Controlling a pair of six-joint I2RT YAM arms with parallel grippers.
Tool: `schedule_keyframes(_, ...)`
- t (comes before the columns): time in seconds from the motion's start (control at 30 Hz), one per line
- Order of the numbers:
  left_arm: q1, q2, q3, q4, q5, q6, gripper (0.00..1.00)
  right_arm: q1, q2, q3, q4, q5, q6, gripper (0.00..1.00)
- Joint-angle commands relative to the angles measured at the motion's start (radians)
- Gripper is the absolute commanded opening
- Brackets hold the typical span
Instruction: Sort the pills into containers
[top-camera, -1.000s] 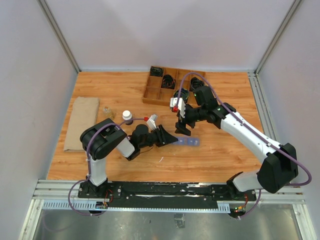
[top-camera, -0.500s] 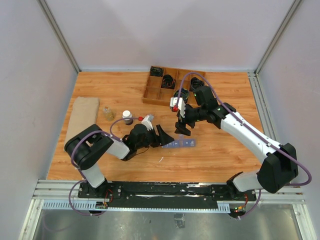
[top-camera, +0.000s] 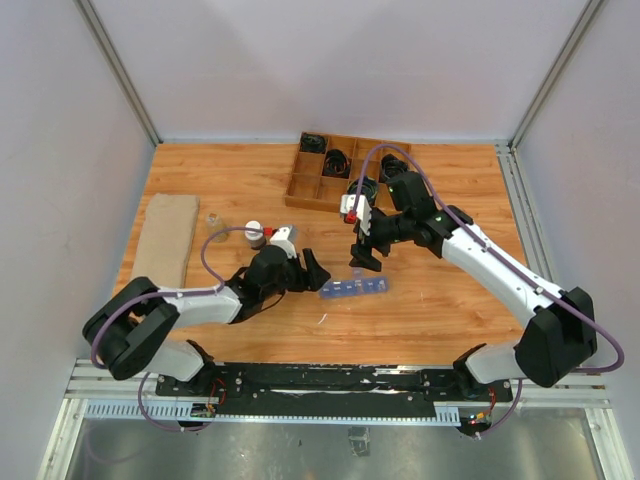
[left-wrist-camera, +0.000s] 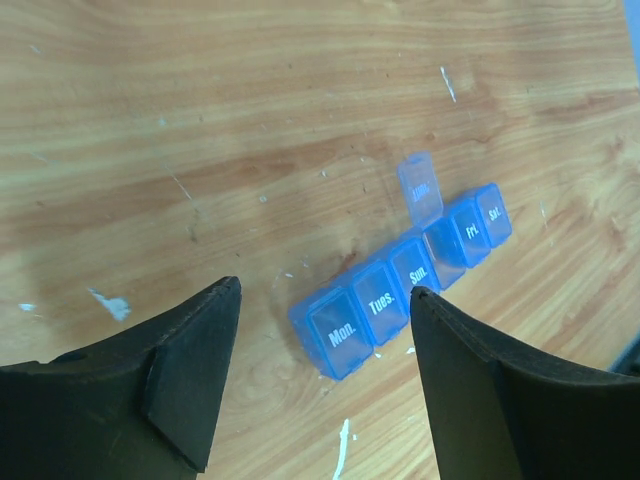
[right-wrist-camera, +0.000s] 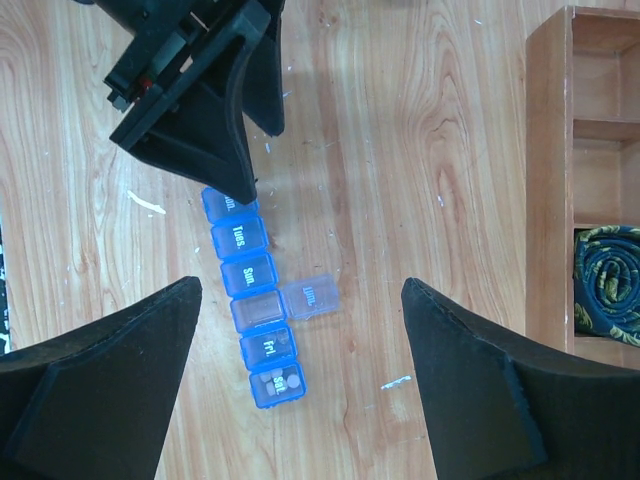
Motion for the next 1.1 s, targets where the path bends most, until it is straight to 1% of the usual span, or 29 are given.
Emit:
schedule_keyframes(0.0, -0.007, -0.101, 0.009, -0.099, -0.091, 0.168, 0.73, -0.017, -0.042, 0.0, 0.005, -0.036, 0.008, 0.83)
schedule_keyframes(0.13, -0.007, -0.189, 0.018, -0.165, -0.205, 0.262, 0.73, -0.017, -0.059, -0.006, 0.005, -0.083, 0.007, 0.83)
schedule_keyframes(0.23, -0.007, -0.256, 0.014, -0.173, -0.287, 0.329, 0.74, -0.017, -0.071, -0.01, 0.006, -0.119, 0.008, 0.84)
schedule_keyframes(0.3, -0.006, -0.296, 0.008, -0.166, -0.352, 0.367, 0.8, -0.017, -0.08, -0.011, 0.007, -0.129, 0.011, 0.84)
schedule_keyframes(0.4, -0.005, -0.344, -0.004, -0.147, -0.454, 0.416, 0.97, -0.017, -0.099, -0.021, 0.02, -0.142, 0.022, 0.84)
schedule_keyframes(0.43, -0.006, -0.36, -0.004, -0.142, -0.483, 0.437, 0.99, -0.018, -0.104, -0.024, 0.026, -0.147, 0.029, 0.84)
schedule_keyframes(0.5, -0.004, -0.374, 0.002, -0.139, -0.491, 0.472, 0.99, -0.018, -0.115, -0.025, 0.032, -0.157, 0.04, 0.85)
schedule_keyframes(0.6, 0.009, -0.386, 0.022, -0.155, -0.46, 0.504, 0.99, -0.017, -0.133, -0.021, 0.034, -0.16, 0.058, 0.85)
schedule_keyframes(0.67, 0.042, -0.39, 0.042, -0.188, -0.381, 0.493, 0.99, -0.018, -0.148, -0.018, 0.034, -0.157, 0.069, 0.87)
schedule_keyframes(0.83, 0.197, -0.41, 0.067, -0.218, -0.152, 0.395, 0.99, -0.018, -0.157, 0.004, 0.034, -0.137, 0.096, 0.93)
schedule_keyframes(0.93, 0.275, -0.409, 0.088, -0.237, -0.048, 0.349, 0.99, -0.021, -0.125, 0.01, 0.034, -0.132, 0.13, 0.93)
schedule_keyframes(1.0, 0.308, -0.402, 0.112, -0.266, -0.028, 0.337, 0.99, -0.027, -0.124, -0.01, 0.033, -0.138, 0.116, 0.94)
schedule_keyframes(1.07, 0.318, -0.397, 0.13, -0.287, -0.048, 0.342, 0.99, -0.047, -0.135, -0.057, 0.062, -0.146, 0.128, 0.96)
